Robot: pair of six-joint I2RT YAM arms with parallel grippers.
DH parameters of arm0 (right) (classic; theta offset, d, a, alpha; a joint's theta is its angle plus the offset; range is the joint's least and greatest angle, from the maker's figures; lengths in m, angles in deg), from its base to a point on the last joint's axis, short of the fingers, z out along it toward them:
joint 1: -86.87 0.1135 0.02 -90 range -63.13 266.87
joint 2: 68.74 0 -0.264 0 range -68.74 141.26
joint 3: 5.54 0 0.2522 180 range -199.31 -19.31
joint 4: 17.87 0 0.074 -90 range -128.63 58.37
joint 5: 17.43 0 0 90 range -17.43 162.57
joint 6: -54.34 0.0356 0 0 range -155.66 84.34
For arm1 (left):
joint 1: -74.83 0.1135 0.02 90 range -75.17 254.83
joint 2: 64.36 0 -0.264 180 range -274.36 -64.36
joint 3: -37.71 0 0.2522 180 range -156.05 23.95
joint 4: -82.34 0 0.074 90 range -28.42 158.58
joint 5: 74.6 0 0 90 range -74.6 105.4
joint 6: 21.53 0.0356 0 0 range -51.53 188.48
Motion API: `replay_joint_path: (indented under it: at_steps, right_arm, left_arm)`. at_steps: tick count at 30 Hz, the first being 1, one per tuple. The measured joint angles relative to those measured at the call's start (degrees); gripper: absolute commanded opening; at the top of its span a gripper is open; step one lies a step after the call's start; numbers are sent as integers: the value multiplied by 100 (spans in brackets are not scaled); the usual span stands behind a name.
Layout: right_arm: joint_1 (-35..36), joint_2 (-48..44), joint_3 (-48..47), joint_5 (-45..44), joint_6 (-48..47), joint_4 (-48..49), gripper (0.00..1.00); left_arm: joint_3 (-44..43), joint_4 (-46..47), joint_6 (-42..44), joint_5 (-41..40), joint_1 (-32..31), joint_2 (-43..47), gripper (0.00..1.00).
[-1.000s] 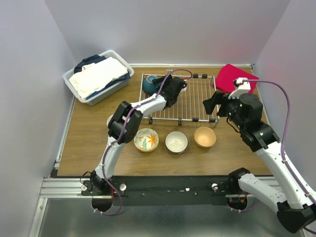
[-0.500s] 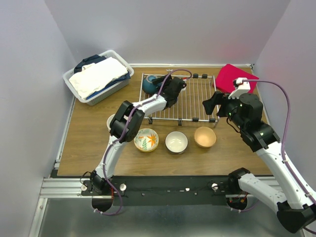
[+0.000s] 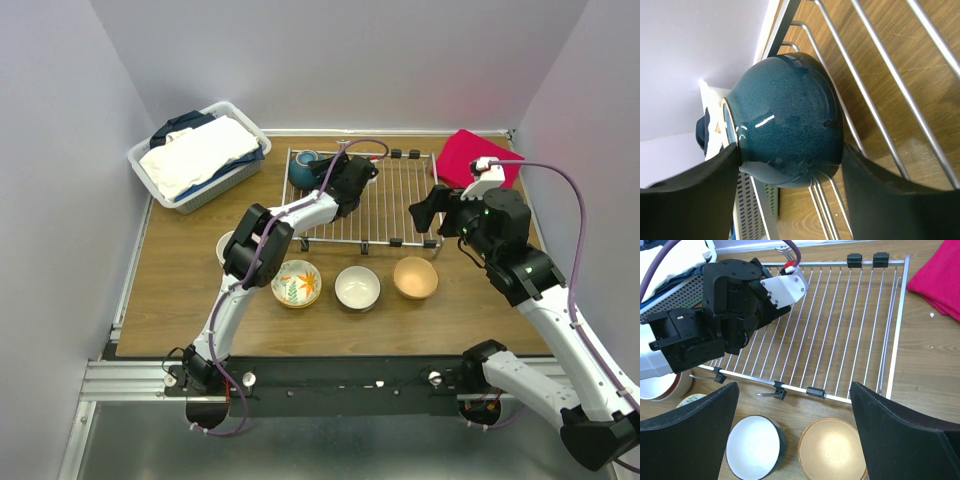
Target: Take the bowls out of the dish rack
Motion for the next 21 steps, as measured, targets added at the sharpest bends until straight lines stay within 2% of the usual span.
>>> replay_joint_path:
  at_steps: [11,21]
  right_arm:
    - [0,0,2,0,0,81,100]
    - [0,-4,133,142,116,374,100]
  left_arm:
    - [22,-575,-761,549,0,514,33]
    - [-15,-1207,-1648,1088,0,1193,28]
